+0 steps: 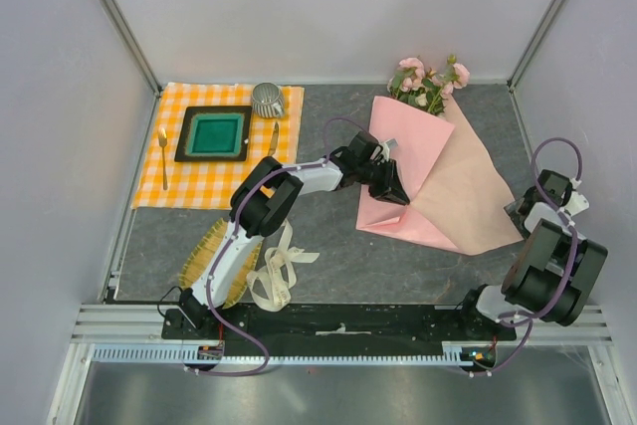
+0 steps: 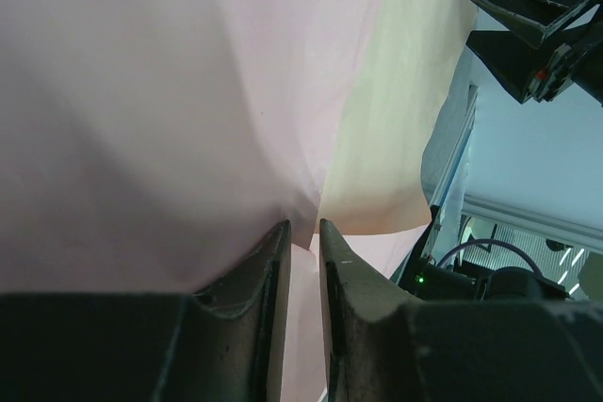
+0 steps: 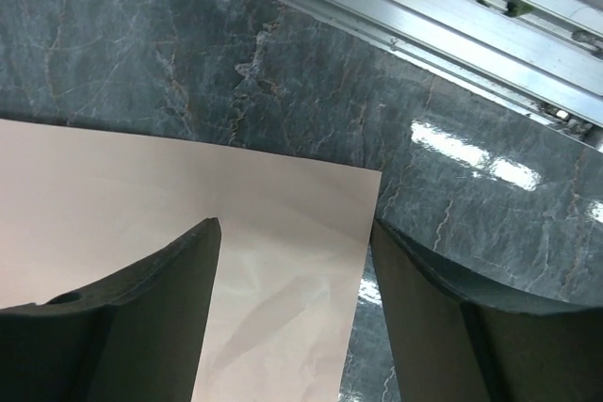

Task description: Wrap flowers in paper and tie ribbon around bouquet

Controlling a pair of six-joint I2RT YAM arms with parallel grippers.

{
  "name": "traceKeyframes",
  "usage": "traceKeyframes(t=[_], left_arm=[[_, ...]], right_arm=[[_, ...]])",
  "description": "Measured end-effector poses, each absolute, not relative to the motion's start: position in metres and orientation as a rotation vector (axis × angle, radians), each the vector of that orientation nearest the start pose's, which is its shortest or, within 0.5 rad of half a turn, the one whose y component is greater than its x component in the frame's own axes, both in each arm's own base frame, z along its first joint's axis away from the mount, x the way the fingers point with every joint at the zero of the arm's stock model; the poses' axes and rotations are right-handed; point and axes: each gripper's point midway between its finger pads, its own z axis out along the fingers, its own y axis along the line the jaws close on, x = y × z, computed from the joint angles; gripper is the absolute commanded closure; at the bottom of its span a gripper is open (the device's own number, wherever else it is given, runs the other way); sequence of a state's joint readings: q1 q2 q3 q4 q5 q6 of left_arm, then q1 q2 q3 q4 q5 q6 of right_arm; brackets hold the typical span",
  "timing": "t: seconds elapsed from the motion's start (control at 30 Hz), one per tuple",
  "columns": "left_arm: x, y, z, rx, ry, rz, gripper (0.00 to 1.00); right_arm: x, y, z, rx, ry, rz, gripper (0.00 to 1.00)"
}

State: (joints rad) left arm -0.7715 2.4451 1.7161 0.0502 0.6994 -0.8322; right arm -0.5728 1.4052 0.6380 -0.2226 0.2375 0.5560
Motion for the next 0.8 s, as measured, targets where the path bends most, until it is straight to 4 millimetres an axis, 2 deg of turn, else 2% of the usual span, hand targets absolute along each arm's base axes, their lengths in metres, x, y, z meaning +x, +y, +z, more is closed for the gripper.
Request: traceKeyframes(t=[0.1,0.13,0.17,0.37,0.57,0.6,0.73,0.8], left_arm=[[0.317,-0.498,0.024,0.368,2.578,-1.532,0.75],[0.317,-0.498,0.024,0.368,2.578,-1.532,0.75],[0.317,-0.498,0.024,0.367,2.579,-1.531,0.75],[0.317,-0.498,0.024,0.366,2.579,-1.531,0.75],[0.317,-0.497,0.024,0.366,2.58,-1.531,0.75],[0.317,-0.497,0.024,0.365,2.581,-1.53,0.75],[0.317,-0.497,0.024,0.365,2.582,-1.531,0.76],[0.317,-0.497,0.024,0.366,2.583,-1.532,0.76]], right_arm=[[0.241,-0.184,0.017,1.453,2.092,-0.354,0.34],[0.241,-0.186,0.017,1.457,2.088,-0.369,0.42],[0.242,-0.189,0.016,1.459,2.083,-0.382,0.46],[0.245,-0.201,0.015,1.445,2.059,-0.44,0.61],[0.252,-0.205,0.015,1.425,2.053,-0.442,0.9],[0.255,-0.204,0.015,1.415,2.054,-0.439,0.98],[0.26,-0.197,0.017,1.366,2.078,-0.451,1.0],[0.261,-0.185,0.018,1.329,2.118,-0.447,1.0]])
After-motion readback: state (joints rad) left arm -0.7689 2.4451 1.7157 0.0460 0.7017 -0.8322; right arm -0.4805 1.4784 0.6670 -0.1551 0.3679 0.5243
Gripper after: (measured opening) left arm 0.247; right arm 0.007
